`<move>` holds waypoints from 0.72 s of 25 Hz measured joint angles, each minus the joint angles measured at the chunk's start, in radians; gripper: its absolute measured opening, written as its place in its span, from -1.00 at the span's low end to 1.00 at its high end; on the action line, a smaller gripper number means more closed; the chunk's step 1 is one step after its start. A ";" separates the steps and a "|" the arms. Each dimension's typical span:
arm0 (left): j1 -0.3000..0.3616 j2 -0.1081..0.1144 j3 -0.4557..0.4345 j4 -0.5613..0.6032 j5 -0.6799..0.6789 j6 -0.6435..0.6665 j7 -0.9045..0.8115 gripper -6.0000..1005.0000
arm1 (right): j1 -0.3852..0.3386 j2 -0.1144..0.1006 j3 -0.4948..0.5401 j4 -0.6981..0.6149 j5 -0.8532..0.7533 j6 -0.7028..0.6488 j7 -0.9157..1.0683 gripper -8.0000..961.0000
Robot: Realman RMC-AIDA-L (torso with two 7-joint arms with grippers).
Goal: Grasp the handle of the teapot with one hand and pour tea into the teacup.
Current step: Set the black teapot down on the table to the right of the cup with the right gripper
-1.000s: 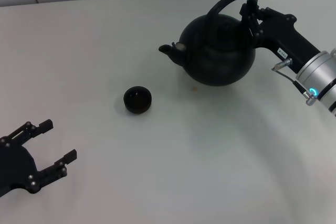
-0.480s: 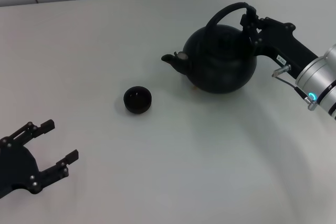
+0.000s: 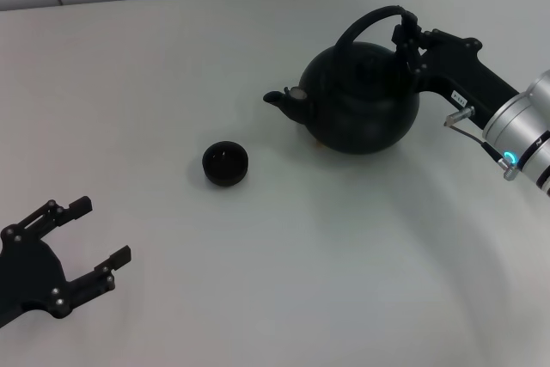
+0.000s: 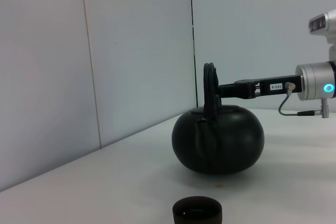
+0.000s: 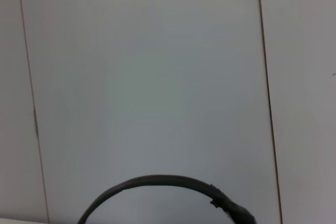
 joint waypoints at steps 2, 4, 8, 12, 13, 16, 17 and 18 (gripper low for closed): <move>0.000 0.000 0.000 0.000 0.000 0.000 0.000 0.59 | 0.000 0.000 0.000 0.000 0.000 0.000 -0.005 -0.75; -0.001 -0.001 0.000 0.000 0.000 0.000 0.000 0.59 | -0.003 0.000 0.000 0.002 -0.001 0.001 -0.020 -0.74; -0.003 -0.002 0.000 0.000 0.000 0.000 0.000 0.59 | -0.004 0.000 0.000 0.002 -0.001 0.001 -0.024 -0.73; -0.003 -0.002 0.000 0.000 0.000 0.000 -0.001 0.59 | -0.001 -0.001 0.000 0.001 -0.001 0.001 -0.025 -0.72; -0.003 -0.002 0.000 0.000 0.000 0.000 -0.001 0.59 | -0.001 -0.002 0.000 0.001 -0.001 0.000 -0.025 -0.72; -0.002 -0.002 0.000 0.000 0.000 0.000 0.000 0.59 | -0.002 -0.003 0.001 -0.001 0.001 -0.003 -0.025 -0.71; -0.002 -0.002 0.000 0.000 0.000 0.000 0.000 0.59 | -0.003 -0.003 0.001 -0.001 0.002 -0.004 -0.025 -0.71; -0.002 -0.002 0.000 0.000 0.000 0.000 0.000 0.59 | -0.003 -0.003 0.001 -0.001 0.002 -0.004 -0.025 -0.60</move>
